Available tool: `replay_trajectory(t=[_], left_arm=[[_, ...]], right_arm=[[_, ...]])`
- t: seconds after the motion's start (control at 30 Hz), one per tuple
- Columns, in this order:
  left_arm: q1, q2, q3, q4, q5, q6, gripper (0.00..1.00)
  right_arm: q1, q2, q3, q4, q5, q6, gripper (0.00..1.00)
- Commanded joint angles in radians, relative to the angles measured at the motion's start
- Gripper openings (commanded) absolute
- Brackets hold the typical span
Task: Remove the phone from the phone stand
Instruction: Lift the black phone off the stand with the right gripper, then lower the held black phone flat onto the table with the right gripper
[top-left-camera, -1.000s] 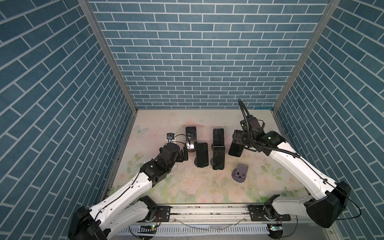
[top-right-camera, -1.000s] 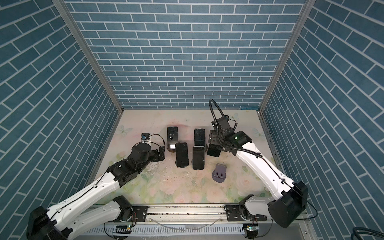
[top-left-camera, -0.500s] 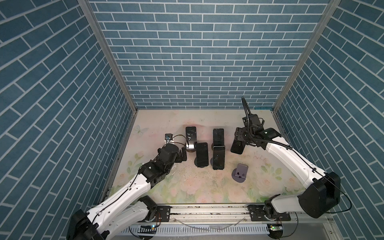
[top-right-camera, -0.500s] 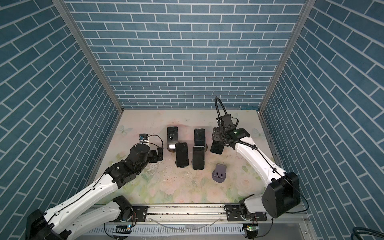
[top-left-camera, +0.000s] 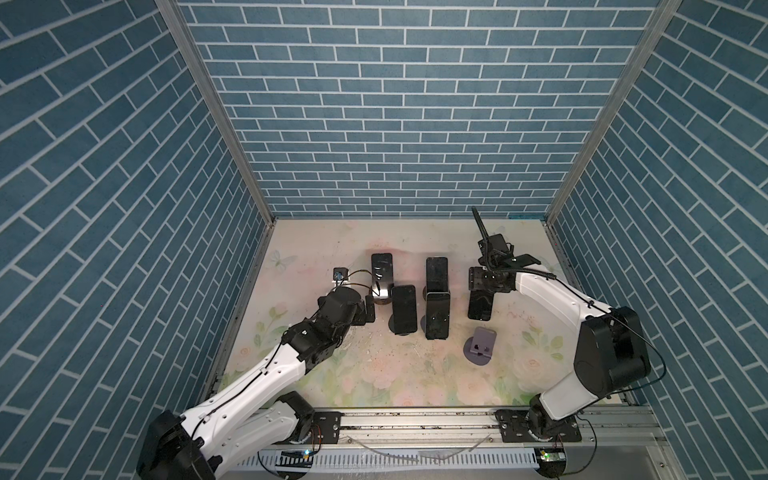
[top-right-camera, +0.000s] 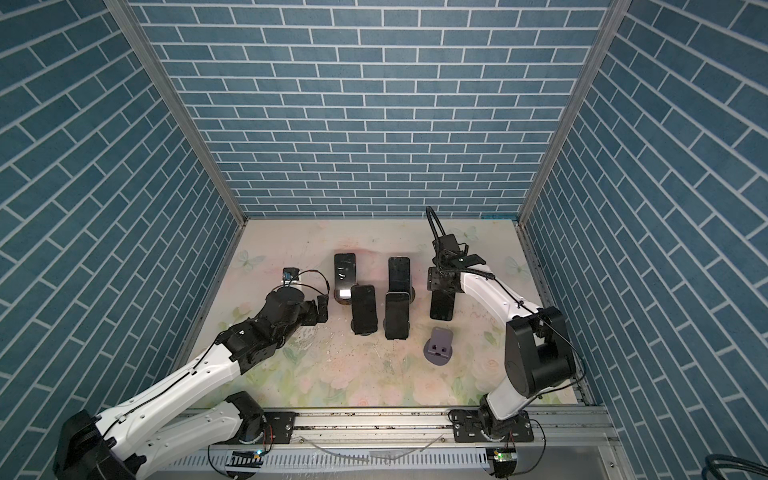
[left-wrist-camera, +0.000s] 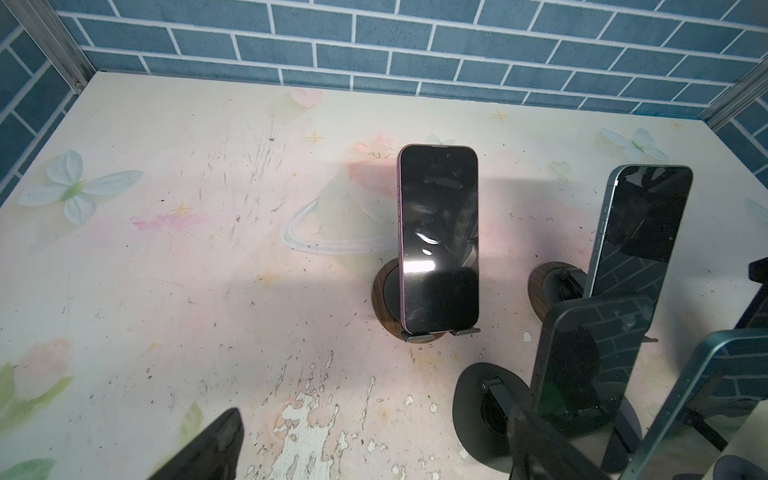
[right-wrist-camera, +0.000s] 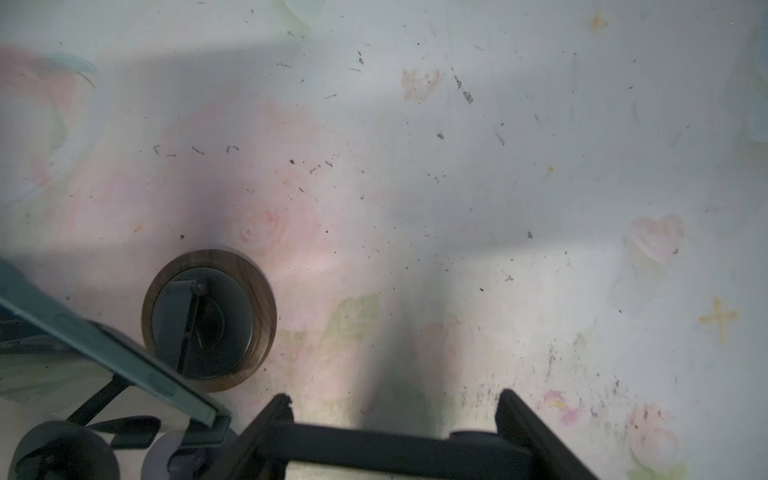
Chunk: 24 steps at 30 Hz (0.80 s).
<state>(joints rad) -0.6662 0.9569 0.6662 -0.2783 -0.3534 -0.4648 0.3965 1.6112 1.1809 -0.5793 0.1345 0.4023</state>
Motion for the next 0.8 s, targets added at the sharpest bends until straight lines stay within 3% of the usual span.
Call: replay_trajectory(t=[0.0, 0.37, 0.77], left_arm=[[-0.004, 0.006, 0.016, 0.006, 0.001, -0.007, 1.00], [-0.004, 0.009, 0.016, -0.007, -0.016, -0.003, 1.00], [-0.004, 0.005, 0.008, -0.003, -0.025, -0.002, 1.00]], right_arm=[[-0.010, 0.046, 0.003, 0.050, -0.044, -0.062, 0.43], [-0.041, 0.252, 0.168, 0.041, -0.120, -0.090, 0.43], [-0.056, 0.387, 0.277, 0.029, -0.106, -0.076, 0.42]])
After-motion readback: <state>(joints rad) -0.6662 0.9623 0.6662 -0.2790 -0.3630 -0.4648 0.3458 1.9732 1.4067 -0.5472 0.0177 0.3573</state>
